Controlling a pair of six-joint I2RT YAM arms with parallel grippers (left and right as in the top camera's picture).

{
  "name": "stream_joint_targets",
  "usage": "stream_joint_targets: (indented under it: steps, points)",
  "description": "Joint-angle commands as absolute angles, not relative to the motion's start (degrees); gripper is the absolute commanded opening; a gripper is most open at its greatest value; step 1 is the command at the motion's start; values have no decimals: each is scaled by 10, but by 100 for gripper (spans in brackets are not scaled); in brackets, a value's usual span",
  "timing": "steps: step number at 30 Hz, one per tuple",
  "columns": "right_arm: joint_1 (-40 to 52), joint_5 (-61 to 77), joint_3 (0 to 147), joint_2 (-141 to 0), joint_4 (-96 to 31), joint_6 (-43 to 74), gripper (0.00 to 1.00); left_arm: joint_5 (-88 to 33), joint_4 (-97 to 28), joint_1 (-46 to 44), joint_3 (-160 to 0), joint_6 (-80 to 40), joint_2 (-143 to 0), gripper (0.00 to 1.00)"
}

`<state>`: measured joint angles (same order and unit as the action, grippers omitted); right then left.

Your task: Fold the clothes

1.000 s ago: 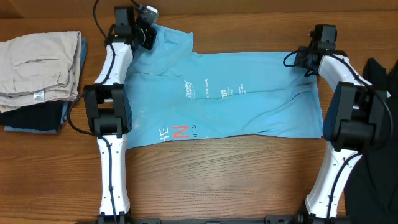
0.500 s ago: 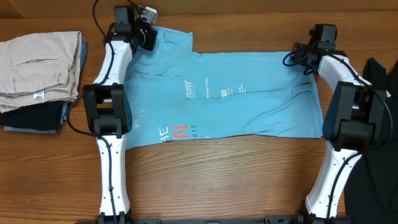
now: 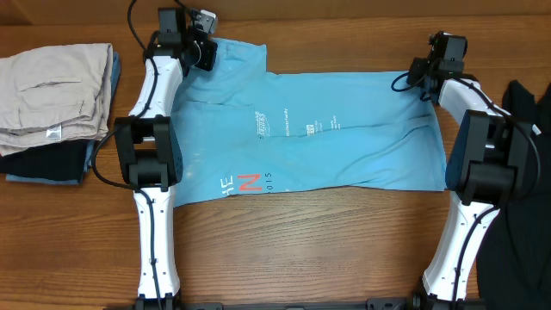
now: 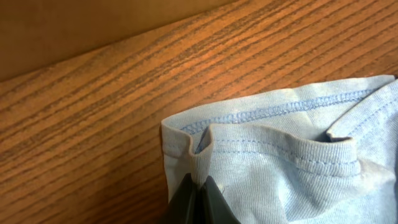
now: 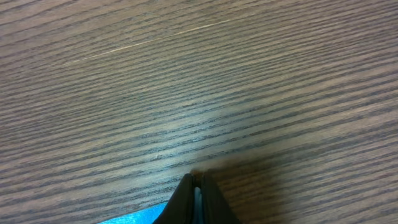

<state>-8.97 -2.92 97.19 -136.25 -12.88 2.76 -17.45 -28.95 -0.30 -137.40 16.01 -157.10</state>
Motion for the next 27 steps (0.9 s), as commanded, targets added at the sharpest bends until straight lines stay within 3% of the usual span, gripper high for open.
stream_joint_targets:
  steps: [1,10,20,27]
  points:
    - [-87,-14,969,-1369,-144,28,4,-180,-305,-4,-1368,134,-1532,4]
    - [-87,-6,969,-1286,-182,16,4,-180,-362,-4,-1368,128,-1438,4]
    - [-108,64,969,-1160,-328,-48,4,-170,-623,1,-1368,96,-1335,4]
    - [-148,156,969,-1125,-424,-93,4,-94,-775,5,-1368,-5,-1284,4]
